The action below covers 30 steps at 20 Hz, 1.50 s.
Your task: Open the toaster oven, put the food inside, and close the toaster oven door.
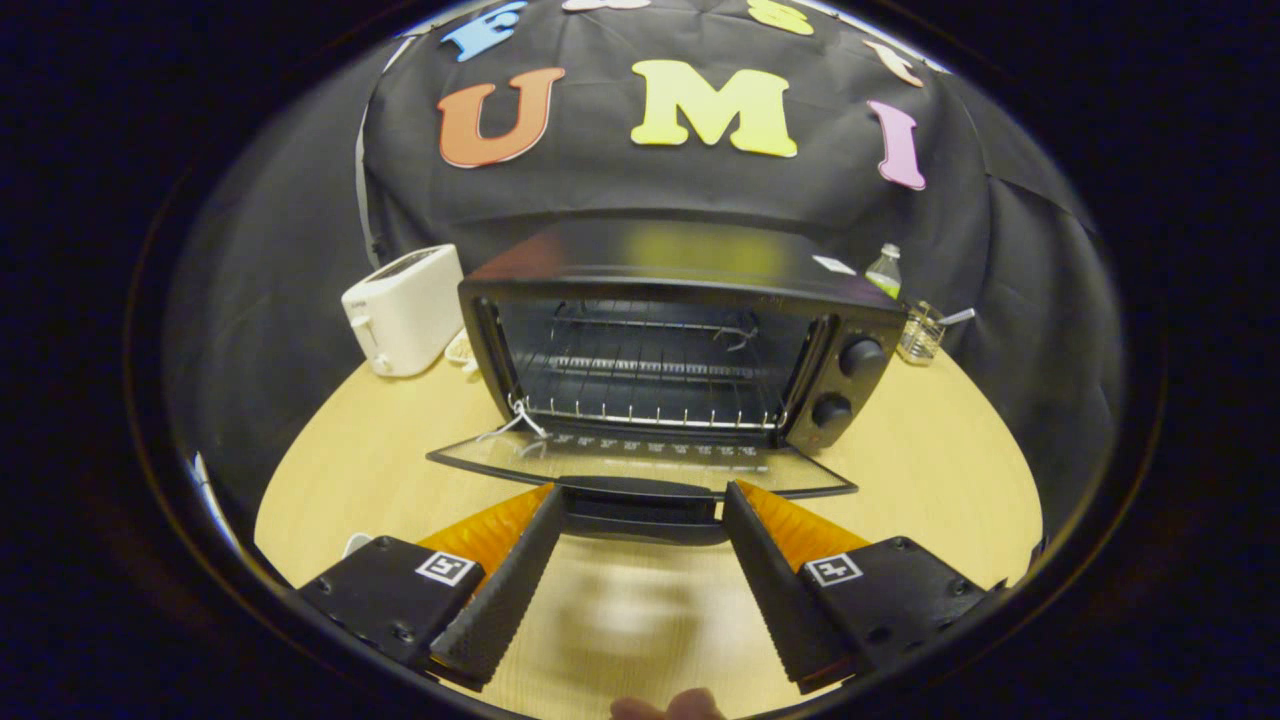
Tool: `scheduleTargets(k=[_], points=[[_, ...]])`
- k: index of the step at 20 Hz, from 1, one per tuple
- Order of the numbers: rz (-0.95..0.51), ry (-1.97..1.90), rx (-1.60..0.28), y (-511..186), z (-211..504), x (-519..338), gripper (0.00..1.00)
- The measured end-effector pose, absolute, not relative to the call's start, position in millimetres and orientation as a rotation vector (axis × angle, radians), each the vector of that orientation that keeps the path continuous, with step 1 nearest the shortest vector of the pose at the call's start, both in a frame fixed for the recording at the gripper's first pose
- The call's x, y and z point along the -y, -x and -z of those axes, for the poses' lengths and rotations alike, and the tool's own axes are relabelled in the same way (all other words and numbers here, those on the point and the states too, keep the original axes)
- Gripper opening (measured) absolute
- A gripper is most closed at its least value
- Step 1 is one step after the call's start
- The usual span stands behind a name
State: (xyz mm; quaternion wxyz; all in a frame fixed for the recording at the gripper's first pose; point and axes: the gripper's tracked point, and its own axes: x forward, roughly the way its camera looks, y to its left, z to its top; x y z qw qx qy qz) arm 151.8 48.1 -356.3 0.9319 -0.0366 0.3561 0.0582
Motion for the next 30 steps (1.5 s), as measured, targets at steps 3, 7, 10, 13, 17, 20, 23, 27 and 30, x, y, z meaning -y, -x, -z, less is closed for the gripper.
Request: scheduleTargets(k=[3, 7, 10, 13, 17, 20, 23, 27, 30], points=[[-0.114, 0.045, -0.776, -131, 366, -43, 1.00], [-0.154, 0.065, -0.740, -122, 332, -46, 1.00], [-0.189, 0.082, -0.716, -110, 305, -49, 1.00], [-0.213, 0.079, -0.697, -100, 283, -53, 1.00], [-0.273, 0.096, -0.703, -79, 263, -68, 1.00], [-0.326, 0.083, -0.742, -62, 267, -84, 1.00], [-0.419, 0.009, -0.822, -40, 279, -112, 1.00], [-0.481, -0.087, -0.951, -21, 298, -132, 1.00], [-0.543, -0.167, -1.041, -9, 315, -156, 1.00]])
